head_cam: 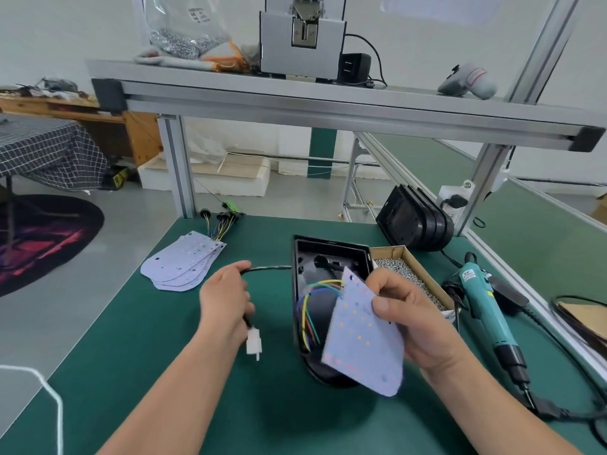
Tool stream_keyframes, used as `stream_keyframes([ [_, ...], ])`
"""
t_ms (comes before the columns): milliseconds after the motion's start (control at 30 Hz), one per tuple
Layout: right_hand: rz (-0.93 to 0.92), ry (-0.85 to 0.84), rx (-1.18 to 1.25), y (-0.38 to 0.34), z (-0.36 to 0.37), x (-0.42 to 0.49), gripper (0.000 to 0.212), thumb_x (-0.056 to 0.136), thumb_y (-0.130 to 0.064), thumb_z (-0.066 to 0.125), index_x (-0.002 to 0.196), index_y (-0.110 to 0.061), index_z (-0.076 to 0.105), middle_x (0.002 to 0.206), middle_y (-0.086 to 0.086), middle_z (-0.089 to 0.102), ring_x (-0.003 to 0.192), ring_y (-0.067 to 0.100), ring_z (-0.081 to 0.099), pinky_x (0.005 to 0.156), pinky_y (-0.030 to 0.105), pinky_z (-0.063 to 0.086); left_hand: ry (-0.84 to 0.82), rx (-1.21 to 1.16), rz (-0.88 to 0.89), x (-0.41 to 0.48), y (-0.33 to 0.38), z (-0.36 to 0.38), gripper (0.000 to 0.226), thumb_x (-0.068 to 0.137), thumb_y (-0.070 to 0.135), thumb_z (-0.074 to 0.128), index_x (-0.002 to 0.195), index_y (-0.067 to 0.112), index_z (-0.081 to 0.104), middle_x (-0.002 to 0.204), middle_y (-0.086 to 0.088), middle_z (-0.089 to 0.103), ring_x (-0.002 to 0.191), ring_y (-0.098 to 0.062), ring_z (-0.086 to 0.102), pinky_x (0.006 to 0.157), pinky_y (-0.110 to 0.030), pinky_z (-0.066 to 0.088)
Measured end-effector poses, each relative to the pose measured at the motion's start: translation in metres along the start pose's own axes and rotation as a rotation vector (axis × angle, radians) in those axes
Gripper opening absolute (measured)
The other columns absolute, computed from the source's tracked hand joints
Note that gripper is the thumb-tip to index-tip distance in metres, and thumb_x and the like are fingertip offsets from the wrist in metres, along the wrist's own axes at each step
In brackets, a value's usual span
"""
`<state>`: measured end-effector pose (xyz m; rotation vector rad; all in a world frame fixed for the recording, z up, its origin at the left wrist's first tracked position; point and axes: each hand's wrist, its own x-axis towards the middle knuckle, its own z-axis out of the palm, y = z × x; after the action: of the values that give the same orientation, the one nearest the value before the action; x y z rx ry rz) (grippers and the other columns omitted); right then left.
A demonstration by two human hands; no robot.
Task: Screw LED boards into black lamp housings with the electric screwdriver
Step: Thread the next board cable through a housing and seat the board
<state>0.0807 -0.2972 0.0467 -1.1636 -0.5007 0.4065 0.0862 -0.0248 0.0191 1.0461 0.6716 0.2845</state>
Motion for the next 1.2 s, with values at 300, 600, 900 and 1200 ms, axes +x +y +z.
stream_keyframes([
  [300,0.072,0.01,-0.079,0.009,-0.002,0.003,0.021,0.079,-0.017,0.082,0.086,-0.006,0.066,0.087,0.02,0.069,0.07,0.028,0.069,0.061,0.032,0.057,-0.04,-0.174,0.105,-0.006,-0.002,-0.001,0.04,0.095,0.0,0.032,0.102,0.016,0.069,0.062,0.004,0.039,0.05,-0.011,0.024,0.04,-0.021,0.023],
  [600,0.131,0.045,-0.063,0.009,-0.005,0.006,0.021,0.08,-0.02,0.082,0.082,-0.008,0.065,0.079,0.016,0.069,0.062,0.024,0.066,0.056,0.028,0.053,-0.596,0.261,0.363,-0.03,-0.013,0.01,0.046,0.1,0.006,0.065,0.121,0.045,0.077,0.079,-0.017,0.039,0.067,-0.016,0.036,0.054,-0.022,0.039],
  [900,0.217,-0.029,-0.11,0.019,0.006,0.007,0.027,0.08,-0.025,0.087,0.086,-0.01,0.065,0.085,0.016,0.068,0.066,0.024,0.066,0.058,0.029,0.053,-0.892,0.131,0.068,-0.05,-0.011,0.011,0.022,0.089,0.012,0.063,0.106,0.005,0.075,0.103,-0.021,0.072,0.089,-0.03,0.068,0.078,-0.037,0.057],
  [1200,0.18,-0.016,-0.094,0.02,0.002,0.009,0.032,0.08,-0.029,0.09,0.089,-0.009,0.066,0.088,0.016,0.069,0.069,0.024,0.067,0.06,0.03,0.055,-0.793,-0.178,-0.208,-0.048,-0.014,0.015,0.035,0.097,0.031,0.06,0.119,0.006,0.071,0.11,-0.015,0.076,0.099,-0.032,0.072,0.09,-0.042,0.058],
])
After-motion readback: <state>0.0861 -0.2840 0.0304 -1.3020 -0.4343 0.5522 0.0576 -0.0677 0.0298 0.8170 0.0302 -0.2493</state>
